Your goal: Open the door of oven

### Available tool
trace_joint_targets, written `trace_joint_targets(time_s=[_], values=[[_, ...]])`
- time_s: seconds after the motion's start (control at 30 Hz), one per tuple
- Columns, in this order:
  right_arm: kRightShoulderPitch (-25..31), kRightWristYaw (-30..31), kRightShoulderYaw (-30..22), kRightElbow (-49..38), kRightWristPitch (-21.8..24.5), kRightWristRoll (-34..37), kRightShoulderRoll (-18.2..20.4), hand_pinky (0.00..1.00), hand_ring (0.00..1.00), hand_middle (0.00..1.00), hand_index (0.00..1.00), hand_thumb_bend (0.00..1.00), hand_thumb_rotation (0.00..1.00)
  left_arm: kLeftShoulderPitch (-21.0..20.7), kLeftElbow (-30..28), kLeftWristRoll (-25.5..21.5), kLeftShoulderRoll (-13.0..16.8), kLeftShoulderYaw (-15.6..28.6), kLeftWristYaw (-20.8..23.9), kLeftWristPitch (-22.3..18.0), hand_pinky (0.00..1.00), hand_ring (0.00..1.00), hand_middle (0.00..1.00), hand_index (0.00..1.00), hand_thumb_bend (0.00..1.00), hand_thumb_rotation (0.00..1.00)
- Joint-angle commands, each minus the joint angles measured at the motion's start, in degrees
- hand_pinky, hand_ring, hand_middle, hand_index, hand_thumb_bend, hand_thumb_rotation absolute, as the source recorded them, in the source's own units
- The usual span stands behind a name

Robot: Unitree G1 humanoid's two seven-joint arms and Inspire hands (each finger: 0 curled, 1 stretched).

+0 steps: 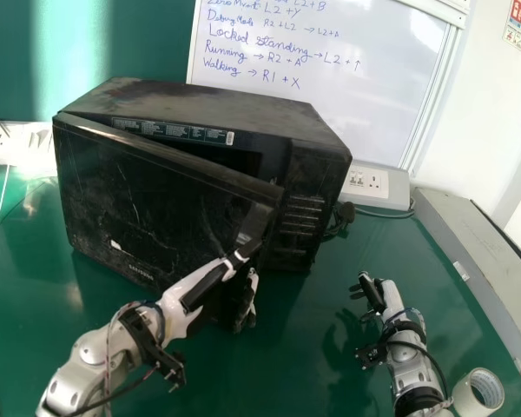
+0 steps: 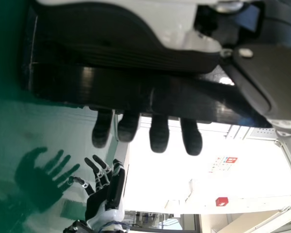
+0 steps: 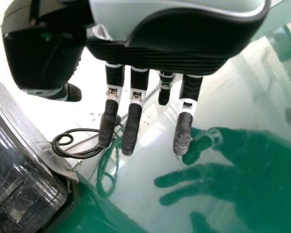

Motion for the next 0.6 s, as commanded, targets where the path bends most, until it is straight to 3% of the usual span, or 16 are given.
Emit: trace_joint_targets(time_s=[0.0,0.17,0.4,0.57], values=[[-0.4,0.3,-0.4,0.2,0.3,0.4,-0.2,0.3,0.37,0.49,0.49,0.51,0.15,0.7,-1.8,-3.6,-0.2,2.2,0.2,-1.1,0.01,0.05,0.09,0.1,0.67,0.81],[-0.4,-0.1,-0.1,0.2,0.2,0.1,-0.1,0.32,0.38,0.49,0.49,0.51,0.15,1.6,-4.8,-7.1,0.0,4.1,0.6,5.0,0.0,0.05,0.09,0.1,0.67,0.78],[-0.3,0.0,-0.5,0.2,0.1,0.5,-0.1,0.3,0.38,0.49,0.49,0.51,0.15,3.7,-7.4,-8.3,3.0,4.8,-2.5,6.0,0.0,0.05,0.09,0.1,0.71,0.82],[-0.4,0.2,-0.5,0.2,0.2,0.5,-0.1,0.31,0.38,0.49,0.49,0.51,0.15,6.4,-11.2,-10.9,3.4,4.9,-3.1,7.6,0.0,0.04,0.08,0.09,0.73,0.81]])
